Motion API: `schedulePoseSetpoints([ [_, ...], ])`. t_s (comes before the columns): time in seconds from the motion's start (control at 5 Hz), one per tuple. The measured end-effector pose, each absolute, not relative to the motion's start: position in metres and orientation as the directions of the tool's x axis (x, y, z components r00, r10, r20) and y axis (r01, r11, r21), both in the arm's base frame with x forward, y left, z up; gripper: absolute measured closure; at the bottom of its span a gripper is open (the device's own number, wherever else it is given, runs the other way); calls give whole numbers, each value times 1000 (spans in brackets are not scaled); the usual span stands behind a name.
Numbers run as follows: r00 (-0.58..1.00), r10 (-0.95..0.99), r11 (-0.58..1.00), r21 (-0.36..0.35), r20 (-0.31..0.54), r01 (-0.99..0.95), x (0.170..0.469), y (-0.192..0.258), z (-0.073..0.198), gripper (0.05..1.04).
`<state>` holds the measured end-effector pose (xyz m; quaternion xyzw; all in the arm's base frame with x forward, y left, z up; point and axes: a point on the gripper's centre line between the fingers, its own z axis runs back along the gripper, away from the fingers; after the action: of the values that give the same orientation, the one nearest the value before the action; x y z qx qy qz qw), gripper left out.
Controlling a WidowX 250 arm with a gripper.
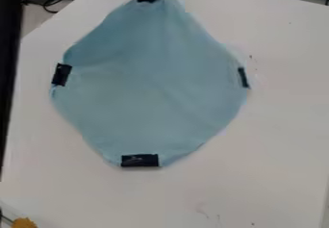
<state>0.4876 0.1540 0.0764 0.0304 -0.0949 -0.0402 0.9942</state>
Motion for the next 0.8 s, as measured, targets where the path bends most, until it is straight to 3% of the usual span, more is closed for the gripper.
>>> schedulePoseSetpoints([
  [0.2, 988, 10, 999, 32, 157, -15, 473, 165, 46, 1007],
  [0.4, 985, 53, 998, 29, 165, -58, 457, 158, 50, 866],
  [0.8, 979, 59, 993, 85, 196, -77, 445, 147, 70, 317],
])
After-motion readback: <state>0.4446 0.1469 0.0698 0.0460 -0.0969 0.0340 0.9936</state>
